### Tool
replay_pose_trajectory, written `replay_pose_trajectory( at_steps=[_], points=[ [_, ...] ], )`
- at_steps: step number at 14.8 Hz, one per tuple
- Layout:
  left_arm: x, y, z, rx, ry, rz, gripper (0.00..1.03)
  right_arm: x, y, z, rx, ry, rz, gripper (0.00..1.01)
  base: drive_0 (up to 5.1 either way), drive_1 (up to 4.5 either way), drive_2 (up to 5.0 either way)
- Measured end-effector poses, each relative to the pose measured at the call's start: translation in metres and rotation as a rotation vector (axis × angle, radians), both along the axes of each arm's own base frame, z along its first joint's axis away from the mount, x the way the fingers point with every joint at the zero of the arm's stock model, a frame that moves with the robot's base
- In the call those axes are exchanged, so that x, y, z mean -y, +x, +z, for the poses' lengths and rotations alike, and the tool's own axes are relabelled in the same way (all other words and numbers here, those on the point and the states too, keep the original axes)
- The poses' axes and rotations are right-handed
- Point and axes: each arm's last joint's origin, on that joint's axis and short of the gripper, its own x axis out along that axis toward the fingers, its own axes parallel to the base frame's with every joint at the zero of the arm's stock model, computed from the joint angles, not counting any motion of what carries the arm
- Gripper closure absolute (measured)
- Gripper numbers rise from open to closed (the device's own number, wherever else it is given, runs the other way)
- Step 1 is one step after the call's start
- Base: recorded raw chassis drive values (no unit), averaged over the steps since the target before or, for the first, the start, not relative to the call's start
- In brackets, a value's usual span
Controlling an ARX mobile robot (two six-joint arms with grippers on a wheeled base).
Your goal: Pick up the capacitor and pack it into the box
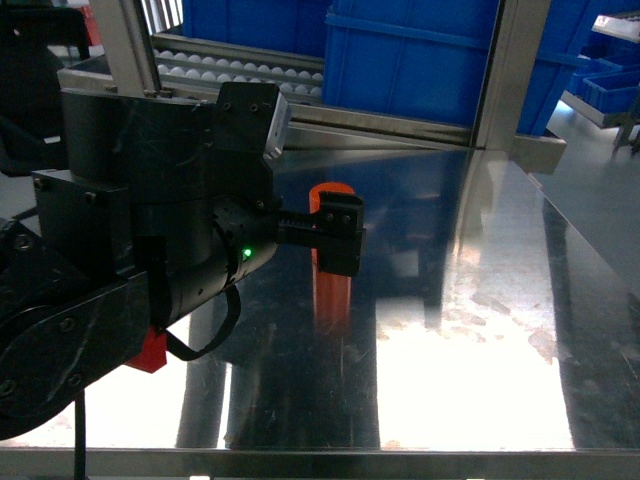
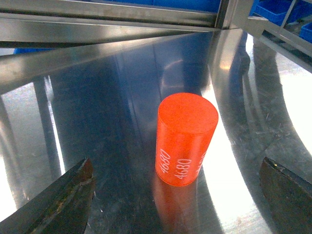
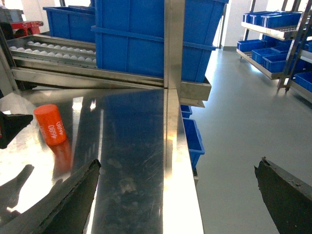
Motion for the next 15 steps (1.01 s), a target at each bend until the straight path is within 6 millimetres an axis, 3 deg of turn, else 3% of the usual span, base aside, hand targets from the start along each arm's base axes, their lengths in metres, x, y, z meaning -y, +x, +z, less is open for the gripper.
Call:
replay_pose_trajectory(
  at_steps=[3, 5, 6, 7, 9, 11, 12, 15],
  points=[
    [0.003, 0.007, -0.005, -0.012, 0.003, -0.001, 0.05, 0.000, 0.000, 0.000, 0.000, 0.000, 0.000, 0.03, 0.0, 0.00, 0.0],
    [0.026, 0.066, -0.048, -0.077, 0.003, 0.032, 0.05, 0.000, 0.000, 0.000, 0.000, 0.000, 0.000, 0.03, 0.0, 0.00, 0.0],
    [0.031, 0.078, -0.048, -0.074, -0.042, 0.031, 0.05, 0.000, 0.000, 0.000, 0.000, 0.000, 0.000, 0.03, 0.0, 0.00, 0.0],
    [0.031, 0.080, -0.051, -0.089, -0.039, 0.031, 0.19, 0.000, 0.000, 0.000, 0.000, 0.000, 0.000, 0.03, 0.0, 0.00, 0.0],
    [0.031, 0.079, -0.054, -0.103, -0.034, 0.031, 0.28, 0.000, 0.000, 0.000, 0.000, 0.000, 0.000, 0.03, 0.0, 0.00, 0.0],
    [0.033, 0.079, -0.055, -0.116, -0.028, 0.031, 0.51, 0.000, 0.000, 0.000, 0.000, 0.000, 0.000, 0.03, 0.0, 0.00, 0.0],
    [0.033, 0.080, -0.055, -0.119, -0.027, 0.030, 0.58, 0.000, 0.000, 0.000, 0.000, 0.000, 0.000, 0.03, 0.0, 0.00, 0.0],
    [0.034, 0.081, -0.054, -0.117, -0.024, 0.041, 0.58, 0.000, 0.000, 0.000, 0.000, 0.000, 0.000, 0.03, 0.0, 0.00, 0.0]
  ],
)
